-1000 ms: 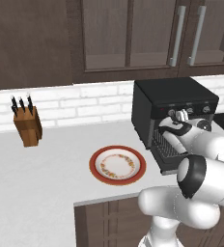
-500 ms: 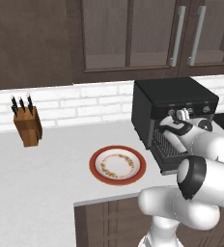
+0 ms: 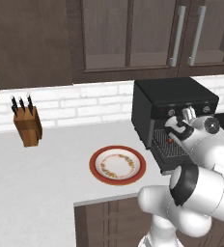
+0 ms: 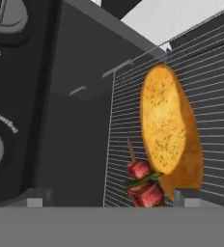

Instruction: Pick up the kebab skewer and baguette bread, and place them inside the toaster oven. Close the toaster oven door and start by setting the timer.

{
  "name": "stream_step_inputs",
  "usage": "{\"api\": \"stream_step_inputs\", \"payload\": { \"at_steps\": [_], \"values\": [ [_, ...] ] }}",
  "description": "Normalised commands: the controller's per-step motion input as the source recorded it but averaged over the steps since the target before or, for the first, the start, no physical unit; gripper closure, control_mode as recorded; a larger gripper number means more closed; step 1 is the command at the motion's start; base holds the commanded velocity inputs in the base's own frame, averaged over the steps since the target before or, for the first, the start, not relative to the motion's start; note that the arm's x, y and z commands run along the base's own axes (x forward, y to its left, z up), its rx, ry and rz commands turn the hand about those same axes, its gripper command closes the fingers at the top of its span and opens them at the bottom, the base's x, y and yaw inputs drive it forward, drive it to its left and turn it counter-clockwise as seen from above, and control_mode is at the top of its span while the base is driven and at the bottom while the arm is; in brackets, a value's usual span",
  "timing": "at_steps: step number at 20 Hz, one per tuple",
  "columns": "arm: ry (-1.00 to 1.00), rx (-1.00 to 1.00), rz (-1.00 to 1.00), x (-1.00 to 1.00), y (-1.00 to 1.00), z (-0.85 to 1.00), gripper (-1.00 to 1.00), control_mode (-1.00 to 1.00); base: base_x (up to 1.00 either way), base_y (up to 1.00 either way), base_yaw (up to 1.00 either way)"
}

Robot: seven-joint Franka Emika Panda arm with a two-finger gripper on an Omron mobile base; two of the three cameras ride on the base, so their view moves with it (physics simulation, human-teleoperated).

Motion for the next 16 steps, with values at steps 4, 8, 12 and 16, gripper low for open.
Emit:
{"api": "stream_step_inputs", "payload": {
  "at_steps": [4, 8, 12, 16],
  "values": [
    [0.02, -0.02, 0.09, -0.58, -0.62, 0.12, -1.0, -1.0, 0.0, 0.0, 0.0],
    [0.0, -0.12, 0.22, -0.63, -0.24, 0.0, -1.0, -1.0, 0.0, 0.0, 0.0],
    [0.0, -0.24, 0.36, -0.34, 0.0, -0.18, -1.0, -1.0, 0.0, 0.0, 0.0],
    [0.0, -0.28, 0.37, -0.34, 0.01, -0.46, -1.0, -1.0, 0.0, 0.0, 0.0]
  ]
}}
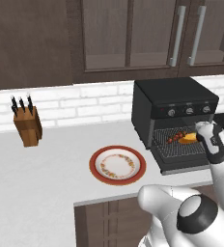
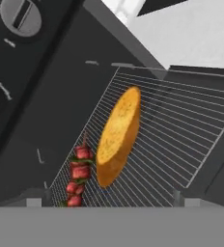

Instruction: Pick up the kebab skewer and baguette bread, and place them inside the toaster oven. Close the toaster oven door and start by setting the timer.

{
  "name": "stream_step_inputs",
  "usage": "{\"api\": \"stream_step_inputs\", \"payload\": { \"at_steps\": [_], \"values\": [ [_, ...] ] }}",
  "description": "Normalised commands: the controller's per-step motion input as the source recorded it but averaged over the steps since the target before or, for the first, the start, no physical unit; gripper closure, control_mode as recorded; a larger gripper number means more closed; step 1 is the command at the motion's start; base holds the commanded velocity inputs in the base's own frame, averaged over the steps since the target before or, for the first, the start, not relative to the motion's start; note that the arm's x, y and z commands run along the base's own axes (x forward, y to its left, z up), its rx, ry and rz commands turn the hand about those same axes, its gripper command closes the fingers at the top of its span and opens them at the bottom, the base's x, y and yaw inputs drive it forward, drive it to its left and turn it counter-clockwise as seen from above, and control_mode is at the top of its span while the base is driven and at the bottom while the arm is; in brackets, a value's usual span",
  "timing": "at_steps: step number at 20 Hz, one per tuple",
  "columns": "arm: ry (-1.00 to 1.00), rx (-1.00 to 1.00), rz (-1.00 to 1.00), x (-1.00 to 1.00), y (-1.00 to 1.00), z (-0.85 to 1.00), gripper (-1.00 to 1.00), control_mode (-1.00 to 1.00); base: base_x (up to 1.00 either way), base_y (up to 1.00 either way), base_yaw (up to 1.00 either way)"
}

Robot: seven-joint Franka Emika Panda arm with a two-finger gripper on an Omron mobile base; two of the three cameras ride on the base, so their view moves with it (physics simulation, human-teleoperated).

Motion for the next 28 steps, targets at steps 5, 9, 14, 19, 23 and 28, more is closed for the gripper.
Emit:
{"api": "stream_step_inputs", "payload": {
  "at_steps": [5, 9, 14, 19, 23, 28],
  "values": [
    [-0.01, -0.25, 0.32, -0.17, 0.0, -0.34, -1.0, -1.0, 0.0, 0.0, 0.0],
    [0.0, -0.24, 0.27, -0.18, 0.0, -0.2, -1.0, -1.0, 0.0, 0.0, 0.0],
    [-0.01, -0.2, 0.22, -0.17, 0.0, -0.17, -1.0, -1.0, 0.0, 0.0, 0.0],
    [-0.02, -0.16, 0.12, -0.11, 0.04, -0.04, -1.0, -1.0, 0.0, 0.0, 0.0],
    [-0.03, -0.22, 0.0, -0.07, 0.26, -0.01, -1.0, -1.0, 0.0, 0.0, 0.0],
    [-0.02, -0.22, -0.01, 0.0, 0.18, -0.02, -1.0, -1.0, 0.0, 0.0, 0.0]
  ]
}}
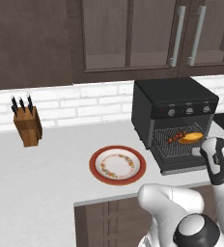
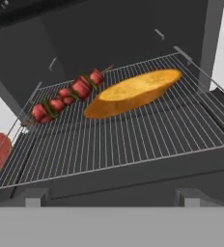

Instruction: Pick up the kebab skewer and baguette bread, and place them inside the toaster oven. Close the toaster oven door and start by setting the timer.

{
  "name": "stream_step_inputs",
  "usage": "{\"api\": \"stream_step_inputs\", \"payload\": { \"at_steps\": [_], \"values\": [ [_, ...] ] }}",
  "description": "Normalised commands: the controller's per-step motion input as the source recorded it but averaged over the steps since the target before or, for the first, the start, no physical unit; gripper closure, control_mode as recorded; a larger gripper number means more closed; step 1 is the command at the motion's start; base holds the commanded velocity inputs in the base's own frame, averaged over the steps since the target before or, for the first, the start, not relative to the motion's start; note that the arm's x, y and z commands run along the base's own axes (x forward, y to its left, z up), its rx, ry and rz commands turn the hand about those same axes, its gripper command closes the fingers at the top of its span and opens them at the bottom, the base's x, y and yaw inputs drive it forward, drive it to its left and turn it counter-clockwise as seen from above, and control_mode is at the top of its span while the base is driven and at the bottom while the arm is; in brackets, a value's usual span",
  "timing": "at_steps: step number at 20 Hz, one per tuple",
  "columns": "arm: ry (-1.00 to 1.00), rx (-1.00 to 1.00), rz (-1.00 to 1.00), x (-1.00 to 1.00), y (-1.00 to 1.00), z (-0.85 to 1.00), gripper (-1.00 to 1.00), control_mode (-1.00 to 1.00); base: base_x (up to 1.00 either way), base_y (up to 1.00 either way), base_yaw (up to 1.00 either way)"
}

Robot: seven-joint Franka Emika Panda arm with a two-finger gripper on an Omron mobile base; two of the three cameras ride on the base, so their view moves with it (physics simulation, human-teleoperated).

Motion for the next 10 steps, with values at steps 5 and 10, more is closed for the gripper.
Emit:
{"api": "stream_step_inputs", "payload": {
  "at_steps": [5, 10],
  "values": [
    [-0.01, -0.12, -0.04, 0.0, 0.0, 0.0, -1.0, -1.0, 0.0, 0.0, 0.0],
    [0.0, 0.0, 0.0, 0.0, 0.0, 0.0, -1.0, -1.0, 0.0, 0.0, 0.0]
  ]
}}
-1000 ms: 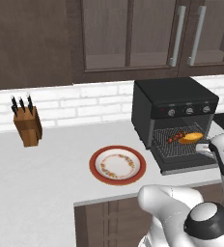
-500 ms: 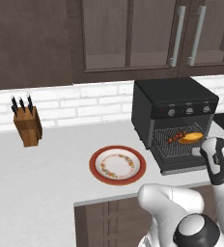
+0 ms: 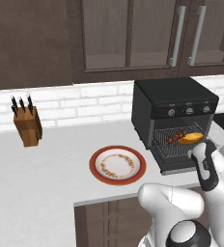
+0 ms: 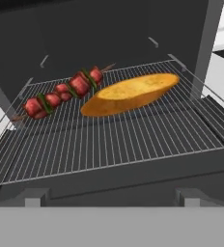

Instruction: Pick up the kebab skewer and baguette bread, and place them inside the toaster oven. Close the toaster oven door and start by setting the timer.

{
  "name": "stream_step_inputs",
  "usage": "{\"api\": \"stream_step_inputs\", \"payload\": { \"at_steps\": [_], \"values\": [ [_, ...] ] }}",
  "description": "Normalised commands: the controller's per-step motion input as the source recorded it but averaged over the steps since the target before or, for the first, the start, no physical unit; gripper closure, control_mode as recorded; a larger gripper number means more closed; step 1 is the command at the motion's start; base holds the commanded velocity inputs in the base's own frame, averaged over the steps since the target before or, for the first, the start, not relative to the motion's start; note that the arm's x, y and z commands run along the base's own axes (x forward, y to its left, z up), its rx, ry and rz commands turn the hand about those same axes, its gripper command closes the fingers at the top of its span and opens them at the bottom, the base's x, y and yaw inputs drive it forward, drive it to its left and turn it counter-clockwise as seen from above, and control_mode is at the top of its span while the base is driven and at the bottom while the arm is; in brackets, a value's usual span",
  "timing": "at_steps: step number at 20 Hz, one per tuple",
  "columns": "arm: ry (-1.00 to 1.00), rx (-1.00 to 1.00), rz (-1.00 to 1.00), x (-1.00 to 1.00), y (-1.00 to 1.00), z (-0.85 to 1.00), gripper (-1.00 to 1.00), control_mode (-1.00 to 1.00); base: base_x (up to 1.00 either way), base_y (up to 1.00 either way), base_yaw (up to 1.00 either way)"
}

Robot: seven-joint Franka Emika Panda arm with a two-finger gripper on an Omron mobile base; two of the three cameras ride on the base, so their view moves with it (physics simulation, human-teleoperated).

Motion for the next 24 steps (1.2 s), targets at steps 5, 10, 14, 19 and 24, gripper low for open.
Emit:
{"api": "stream_step_inputs", "payload": {
  "at_steps": [5, 10, 14, 19, 24],
  "values": [
    [-0.01, 0.0, 0.0, 0.0, 0.0, 0.0, -1.0, -1.0, 0.0, 0.0, 0.0],
    [-0.12, -0.07, 0.0, 0.0, 0.0, 0.0, -1.0, -1.0, 0.0, 0.0, 0.0],
    [-0.09, -0.14, 0.0, 0.0, 0.0, -0.02, -1.0, -1.0, 0.0, 0.0, 0.0],
    [-0.04, -0.15, 0.0, 0.01, 0.0, -0.1, -1.0, -1.0, 0.0, 0.0, 0.0],
    [0.0, -0.01, 0.06, 0.18, 0.0, -0.01, -1.0, -1.0, 0.0, 0.0, 0.0]
  ]
}}
